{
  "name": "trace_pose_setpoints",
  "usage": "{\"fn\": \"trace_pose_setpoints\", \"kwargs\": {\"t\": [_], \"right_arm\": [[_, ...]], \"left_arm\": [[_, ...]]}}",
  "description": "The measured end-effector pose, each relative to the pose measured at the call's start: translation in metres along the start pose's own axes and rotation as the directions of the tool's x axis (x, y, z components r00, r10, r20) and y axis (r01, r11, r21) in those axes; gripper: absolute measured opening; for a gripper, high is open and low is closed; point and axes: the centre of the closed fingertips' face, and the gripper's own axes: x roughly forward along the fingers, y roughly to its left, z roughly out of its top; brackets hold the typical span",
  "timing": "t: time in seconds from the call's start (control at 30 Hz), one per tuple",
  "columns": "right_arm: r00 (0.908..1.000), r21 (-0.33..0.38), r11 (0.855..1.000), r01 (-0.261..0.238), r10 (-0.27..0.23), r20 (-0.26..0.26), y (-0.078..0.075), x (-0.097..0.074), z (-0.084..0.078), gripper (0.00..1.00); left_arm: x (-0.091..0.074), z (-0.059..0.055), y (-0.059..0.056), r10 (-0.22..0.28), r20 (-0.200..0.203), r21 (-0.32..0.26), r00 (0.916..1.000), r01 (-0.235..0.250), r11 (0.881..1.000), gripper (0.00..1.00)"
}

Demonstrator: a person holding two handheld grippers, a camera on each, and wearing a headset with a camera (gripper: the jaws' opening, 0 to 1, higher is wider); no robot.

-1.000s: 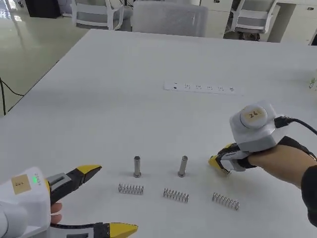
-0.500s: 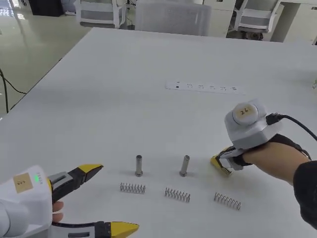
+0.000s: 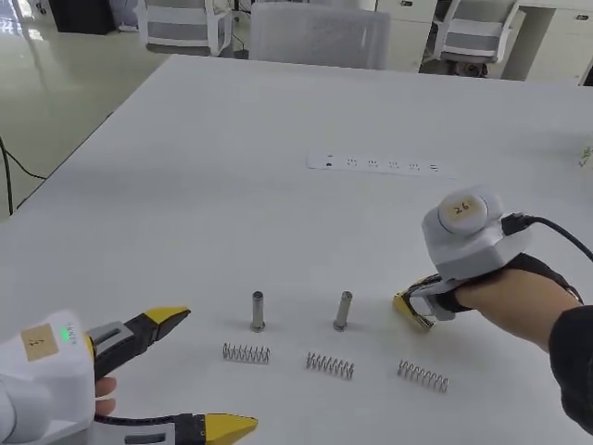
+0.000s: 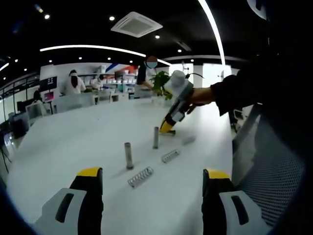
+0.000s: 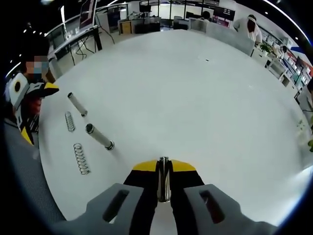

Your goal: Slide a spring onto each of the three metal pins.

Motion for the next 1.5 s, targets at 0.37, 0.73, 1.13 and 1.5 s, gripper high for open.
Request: {"fn": "trace_pose_setpoints", "kwargs": {"t": [0.37, 0.73, 1.13, 1.5], "right_arm": [[0.9982, -0.029, 1.000, 0.009, -0.007, 0.059, 0.011, -0.029, 0.007, 0.05], [0.9962, -0.024, 1.000, 0.012, -0.010, 0.087, 0.017, -0.040, 0.003, 0.05], [0.9955, -0.010, 1.000, 0.009, -0.008, 0.094, 0.019, -0.044, -0.001, 0.05], [0.9939, -0.012, 1.000, 0.015, -0.014, 0.109, 0.018, -0.045, -0.001, 0.06]], "left_arm": [[0.000, 0.003, -0.001, -0.008, 0.004, 0.014, 1.0000, 0.008, 1.000, 0.80], [-0.002, 0.007, -0.003, -0.012, 0.009, 0.025, 0.9999, 0.011, 1.000, 0.79], [-0.004, 0.010, -0.005, -0.007, 0.012, 0.028, 0.9999, 0.007, 1.000, 0.79], [-0.004, 0.009, -0.006, -0.006, 0.012, 0.026, 0.9999, 0.005, 1.000, 0.79]]}}
